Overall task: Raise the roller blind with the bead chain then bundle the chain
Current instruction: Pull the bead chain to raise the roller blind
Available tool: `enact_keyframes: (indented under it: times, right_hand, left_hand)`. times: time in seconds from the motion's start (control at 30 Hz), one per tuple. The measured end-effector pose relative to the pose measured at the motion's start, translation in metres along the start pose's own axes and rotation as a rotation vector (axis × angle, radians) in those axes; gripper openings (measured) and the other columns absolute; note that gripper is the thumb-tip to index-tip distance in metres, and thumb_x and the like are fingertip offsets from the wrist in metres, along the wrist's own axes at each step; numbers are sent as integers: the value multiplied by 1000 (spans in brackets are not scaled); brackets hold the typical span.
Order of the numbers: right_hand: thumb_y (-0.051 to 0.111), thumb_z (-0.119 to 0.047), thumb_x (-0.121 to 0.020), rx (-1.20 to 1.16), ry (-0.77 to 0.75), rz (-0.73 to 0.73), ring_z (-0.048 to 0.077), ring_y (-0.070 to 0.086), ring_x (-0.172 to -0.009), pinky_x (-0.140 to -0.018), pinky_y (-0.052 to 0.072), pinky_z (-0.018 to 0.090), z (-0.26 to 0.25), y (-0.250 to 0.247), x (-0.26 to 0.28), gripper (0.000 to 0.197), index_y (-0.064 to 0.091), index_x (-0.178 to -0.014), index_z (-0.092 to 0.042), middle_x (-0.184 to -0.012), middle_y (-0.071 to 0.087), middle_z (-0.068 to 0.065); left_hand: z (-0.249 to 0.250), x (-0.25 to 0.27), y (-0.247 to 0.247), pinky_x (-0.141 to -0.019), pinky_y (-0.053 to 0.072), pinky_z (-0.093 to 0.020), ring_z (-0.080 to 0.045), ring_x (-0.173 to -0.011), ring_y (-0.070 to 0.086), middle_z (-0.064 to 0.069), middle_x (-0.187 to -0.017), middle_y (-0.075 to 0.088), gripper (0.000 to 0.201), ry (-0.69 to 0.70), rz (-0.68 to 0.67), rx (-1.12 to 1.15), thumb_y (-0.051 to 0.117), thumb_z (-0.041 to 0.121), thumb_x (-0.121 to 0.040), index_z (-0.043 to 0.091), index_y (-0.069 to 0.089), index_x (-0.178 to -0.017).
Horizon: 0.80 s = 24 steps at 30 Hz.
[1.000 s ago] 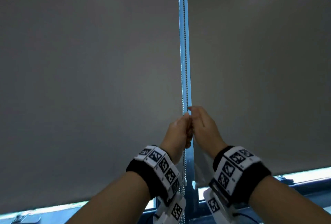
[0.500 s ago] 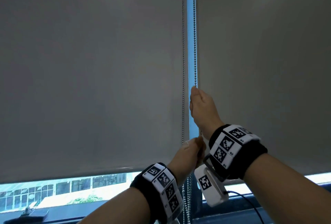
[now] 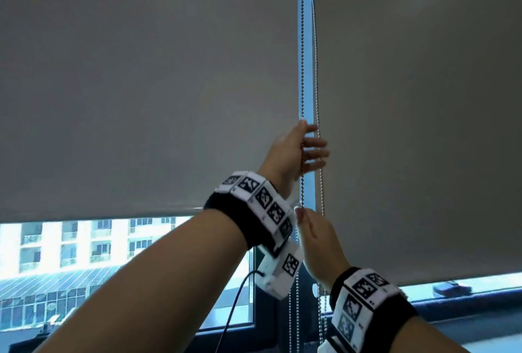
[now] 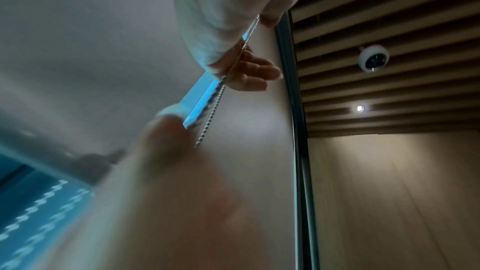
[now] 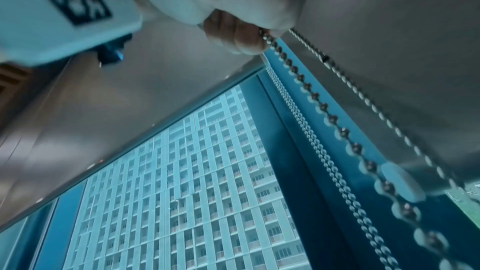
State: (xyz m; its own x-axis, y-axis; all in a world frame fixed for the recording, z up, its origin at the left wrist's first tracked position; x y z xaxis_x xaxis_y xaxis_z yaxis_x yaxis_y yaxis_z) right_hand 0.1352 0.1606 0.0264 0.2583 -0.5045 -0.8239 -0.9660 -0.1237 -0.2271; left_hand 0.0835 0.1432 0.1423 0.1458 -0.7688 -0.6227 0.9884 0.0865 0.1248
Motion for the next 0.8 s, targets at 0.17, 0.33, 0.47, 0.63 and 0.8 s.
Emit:
enact_keyframes:
  times: [0.17,0.33,0.47,0.63,0.8]
  right_hand:
    - [49,-17,-95,2,32,-142,-5,57,-62,-58,42,14,7,12,14,29,52,-69,-29,-63,60,-8]
    - [29,-54,-96,-136,144,-175,21,66,-77,-71,53,34,22,15,11,48,63,-84,-22,-81,71,5]
    - [21,-49,-98,-145,86,-29,17,61,-85,-80,49,33,2,-11,-17,38,55,-93,-34,-89,63,0]
    - [29,-38,-102,-291,60,64,11,57,-71,-65,47,28,-38,-29,-64,25,51,-94,-28,-84,60,0]
    - [34,-38,-101,-371,85,22,14,53,-61,-55,45,26,-60,-24,-92,20,44,-109,-23,-87,59,2]
  left_hand:
    - [16,-9,-6,-44,15,-23,-11,-46,17,6,-57,27,28,57,139,-133,34,30,-95,22,38,-69]
    - [5,-5,-9,-44,14,-24,-11,-44,17,7,-53,27,27,70,143,-125,36,25,-91,24,33,-64]
    - [-4,1,-14,-40,18,-19,-9,-39,20,6,-51,28,30,74,148,-124,37,22,-92,23,33,-62]
    - [-47,25,-18,-40,25,-20,-10,-42,30,0,-54,35,29,28,135,-137,39,29,-93,15,48,-69]
    - [-93,57,-19,-47,26,-26,-14,-45,33,-1,-53,38,34,-38,103,-135,43,31,-96,18,46,-65]
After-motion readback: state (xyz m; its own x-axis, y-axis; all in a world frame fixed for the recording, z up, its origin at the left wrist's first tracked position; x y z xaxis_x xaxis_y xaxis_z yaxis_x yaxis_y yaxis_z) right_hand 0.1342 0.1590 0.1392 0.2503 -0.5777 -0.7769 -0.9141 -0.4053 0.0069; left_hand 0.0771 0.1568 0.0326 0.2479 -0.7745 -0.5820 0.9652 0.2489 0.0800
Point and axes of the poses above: each hand's wrist, its own x-axis away from the middle knuckle, its own y-axis out of the palm, z = x × y, the point moved 10 cm from there along -x, towards the middle knuckle
